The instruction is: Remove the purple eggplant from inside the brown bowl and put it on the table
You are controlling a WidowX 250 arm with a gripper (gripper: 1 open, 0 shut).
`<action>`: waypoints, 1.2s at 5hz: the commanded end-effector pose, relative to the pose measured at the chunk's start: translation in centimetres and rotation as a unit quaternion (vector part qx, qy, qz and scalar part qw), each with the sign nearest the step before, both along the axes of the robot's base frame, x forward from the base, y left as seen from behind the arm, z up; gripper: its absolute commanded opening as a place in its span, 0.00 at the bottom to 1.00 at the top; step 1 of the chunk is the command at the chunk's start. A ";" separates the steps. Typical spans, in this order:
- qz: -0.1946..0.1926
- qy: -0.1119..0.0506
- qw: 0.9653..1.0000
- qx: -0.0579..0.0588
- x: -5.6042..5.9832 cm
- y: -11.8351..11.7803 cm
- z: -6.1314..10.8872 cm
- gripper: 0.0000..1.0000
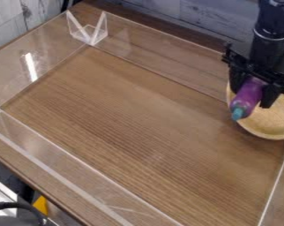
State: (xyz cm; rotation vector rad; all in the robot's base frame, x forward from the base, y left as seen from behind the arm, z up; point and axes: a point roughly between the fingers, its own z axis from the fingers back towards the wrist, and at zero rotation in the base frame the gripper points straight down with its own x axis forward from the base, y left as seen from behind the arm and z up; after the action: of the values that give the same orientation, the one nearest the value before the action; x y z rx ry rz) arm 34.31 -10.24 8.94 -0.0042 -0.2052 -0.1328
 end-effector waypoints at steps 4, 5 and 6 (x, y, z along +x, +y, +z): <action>0.052 -0.049 0.997 -0.014 0.1 1.0 3.8 0.00; 0.063 -0.050 0.997 -0.014 0.0 1.2 3.9 0.00; 0.073 -0.051 0.996 -0.014 0.0 1.4 4.0 0.00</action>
State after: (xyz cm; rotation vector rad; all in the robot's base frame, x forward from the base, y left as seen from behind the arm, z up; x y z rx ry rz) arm 33.96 -9.30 9.72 0.0065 -0.2187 0.0043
